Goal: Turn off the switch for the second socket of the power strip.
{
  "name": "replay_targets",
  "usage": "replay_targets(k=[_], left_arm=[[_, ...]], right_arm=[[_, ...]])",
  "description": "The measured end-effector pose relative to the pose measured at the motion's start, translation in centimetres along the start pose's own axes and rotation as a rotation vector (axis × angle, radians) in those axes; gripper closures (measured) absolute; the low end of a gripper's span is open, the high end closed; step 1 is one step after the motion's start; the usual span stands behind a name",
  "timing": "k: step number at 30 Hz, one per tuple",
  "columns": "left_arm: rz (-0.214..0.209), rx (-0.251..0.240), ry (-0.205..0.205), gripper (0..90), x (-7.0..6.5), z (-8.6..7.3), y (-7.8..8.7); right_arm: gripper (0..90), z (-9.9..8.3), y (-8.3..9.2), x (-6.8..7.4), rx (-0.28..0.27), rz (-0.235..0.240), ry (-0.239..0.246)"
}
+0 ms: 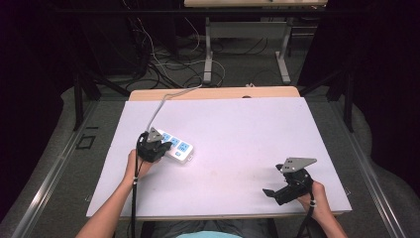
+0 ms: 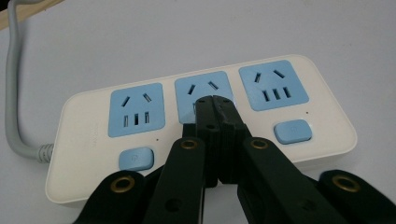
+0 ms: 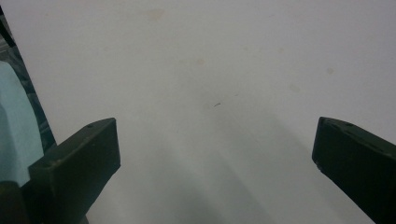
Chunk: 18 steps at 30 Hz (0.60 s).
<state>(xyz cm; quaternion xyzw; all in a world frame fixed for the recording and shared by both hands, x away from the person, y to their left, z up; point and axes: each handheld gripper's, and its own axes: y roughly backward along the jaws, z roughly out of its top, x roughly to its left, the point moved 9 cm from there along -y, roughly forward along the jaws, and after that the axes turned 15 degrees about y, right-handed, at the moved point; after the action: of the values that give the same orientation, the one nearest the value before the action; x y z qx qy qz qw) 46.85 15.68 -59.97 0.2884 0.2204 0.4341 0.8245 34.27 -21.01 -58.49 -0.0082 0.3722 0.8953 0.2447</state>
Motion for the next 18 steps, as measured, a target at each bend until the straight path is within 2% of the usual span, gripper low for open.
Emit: replay_targets(k=[2,3,9,12,13,18], left_arm=[[-0.008,0.004,0.006,89.9,0.03,0.02,0.02],[-0.025,0.008,0.016,89.9,-0.04,0.03,0.02],[0.003,0.013,-0.009,90.0,-0.24,0.06,-0.04],[-0.011,0.012,0.015,90.0,-0.17,0.09,-0.05],[-0.015,0.027,0.023,90.0,-0.16,-0.02,0.05],[-0.004,0.014,0.012,90.0,-0.21,0.08,-0.04]], right_arm=[[0.5,-0.04,0.03,0.07,0.006,-0.001,-0.008],[0.5,-0.05,0.02,0.12,0.008,0.002,-0.012],[0.5,-0.04,-0.01,0.17,0.007,0.006,-0.014],[0.6,-0.05,-0.06,0.09,0.008,0.003,-0.008],[0.6,-0.05,-0.08,0.11,0.008,0.002,-0.013],[0.6,-0.05,-0.09,0.14,0.009,0.003,-0.013]])
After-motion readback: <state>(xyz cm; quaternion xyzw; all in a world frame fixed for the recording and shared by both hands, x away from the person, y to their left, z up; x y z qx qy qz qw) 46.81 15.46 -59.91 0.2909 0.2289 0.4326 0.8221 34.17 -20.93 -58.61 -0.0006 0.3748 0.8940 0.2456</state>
